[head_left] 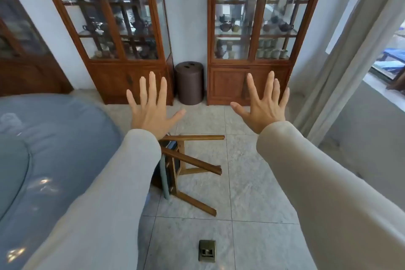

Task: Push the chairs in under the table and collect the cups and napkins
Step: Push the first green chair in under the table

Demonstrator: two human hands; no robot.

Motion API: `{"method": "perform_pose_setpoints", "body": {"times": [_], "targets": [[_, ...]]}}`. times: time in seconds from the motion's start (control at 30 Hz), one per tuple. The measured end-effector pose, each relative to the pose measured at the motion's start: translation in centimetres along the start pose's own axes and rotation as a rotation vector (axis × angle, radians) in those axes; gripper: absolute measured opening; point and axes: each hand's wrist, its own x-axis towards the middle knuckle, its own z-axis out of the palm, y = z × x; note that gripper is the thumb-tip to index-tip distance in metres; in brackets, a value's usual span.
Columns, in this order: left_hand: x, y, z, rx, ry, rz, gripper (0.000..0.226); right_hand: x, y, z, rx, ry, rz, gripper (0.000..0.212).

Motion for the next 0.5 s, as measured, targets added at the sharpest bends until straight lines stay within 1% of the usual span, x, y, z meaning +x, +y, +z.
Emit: {"method": "perform_pose_setpoints", "body": {"times": [0.03,0.1,0.23,0.4,0.5], "targets": [[0.1,1.6,0.7,0.001,-0.052,-0.026,0.1,0.0,1.4,0.4,-0.018,-0.047,0.01,0.089],[0.4,4.2,2.6,-0.017,-0.091,-0.045,0.1,0.2,4.3,2.1,-0.059,-0.083,0.019,0.089],[1.1,8.4,6.8,-0.027,-0.148,-0.03,0.101,0.9,8.8,5.7,-0.05,-0.158,0.033,0.089],[3.3,12.1,12.6,-0.029,-0.275,-0.059,0.1,3.3,12.3,10.4,-0.027,-0.254,0.042,0.089],[6.1,13.5,16.5,-0.04,-0.344,-0.088,0.1,6.6,14.3,13.5,-0.027,-0.291,0.034,0.089]]}}
